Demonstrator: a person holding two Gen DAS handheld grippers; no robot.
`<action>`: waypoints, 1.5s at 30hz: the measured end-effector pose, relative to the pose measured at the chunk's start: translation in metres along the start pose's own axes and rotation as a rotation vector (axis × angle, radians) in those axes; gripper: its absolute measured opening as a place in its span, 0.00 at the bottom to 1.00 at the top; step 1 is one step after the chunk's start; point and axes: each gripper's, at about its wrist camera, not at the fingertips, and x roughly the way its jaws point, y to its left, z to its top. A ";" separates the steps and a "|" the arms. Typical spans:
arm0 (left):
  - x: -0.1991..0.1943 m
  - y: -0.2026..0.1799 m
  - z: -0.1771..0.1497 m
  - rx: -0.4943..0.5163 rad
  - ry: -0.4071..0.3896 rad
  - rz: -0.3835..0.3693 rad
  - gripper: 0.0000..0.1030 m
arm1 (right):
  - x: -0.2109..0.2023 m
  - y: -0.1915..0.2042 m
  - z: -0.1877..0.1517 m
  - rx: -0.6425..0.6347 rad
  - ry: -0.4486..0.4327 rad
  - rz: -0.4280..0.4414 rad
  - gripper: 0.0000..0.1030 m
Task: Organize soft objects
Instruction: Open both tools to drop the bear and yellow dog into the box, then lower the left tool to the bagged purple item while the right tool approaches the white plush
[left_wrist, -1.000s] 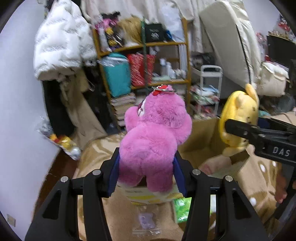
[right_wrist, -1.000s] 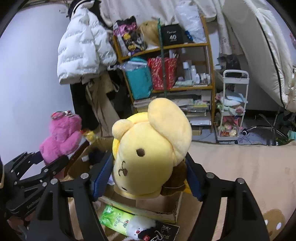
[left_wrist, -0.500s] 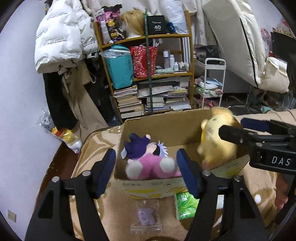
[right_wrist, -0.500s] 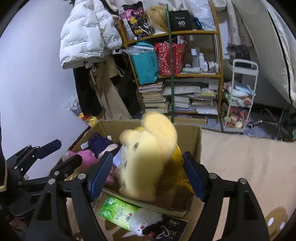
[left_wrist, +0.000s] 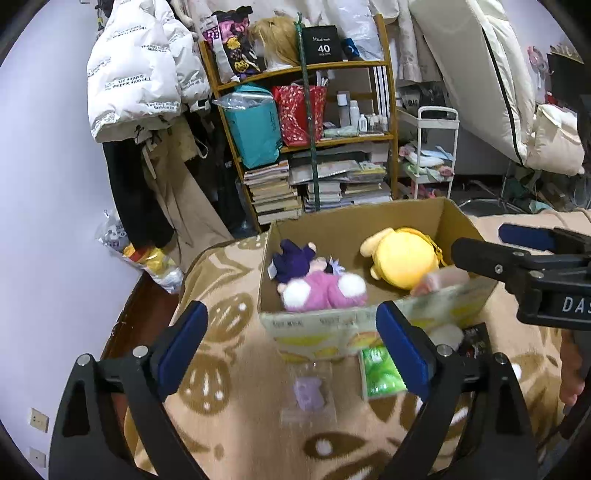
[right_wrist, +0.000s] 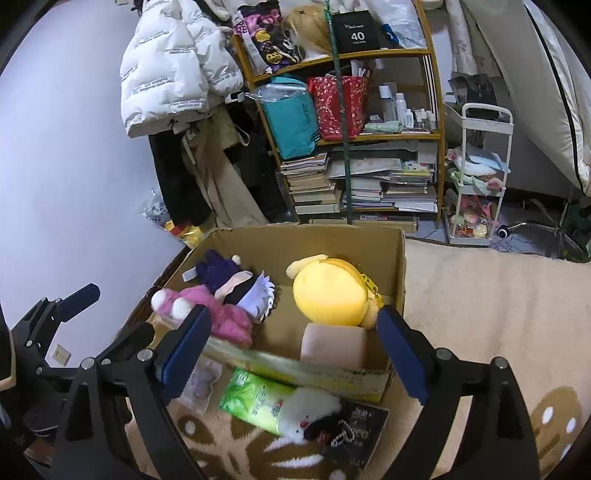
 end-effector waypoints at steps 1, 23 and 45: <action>-0.004 0.000 -0.001 0.002 0.004 0.001 0.89 | -0.003 0.001 -0.001 -0.008 -0.003 -0.005 0.98; -0.037 0.014 -0.038 -0.057 0.069 0.006 0.94 | -0.034 0.000 -0.042 -0.019 0.065 -0.096 1.00; 0.052 0.013 -0.060 -0.069 0.237 -0.024 0.94 | 0.015 -0.011 -0.055 0.020 0.187 -0.108 1.00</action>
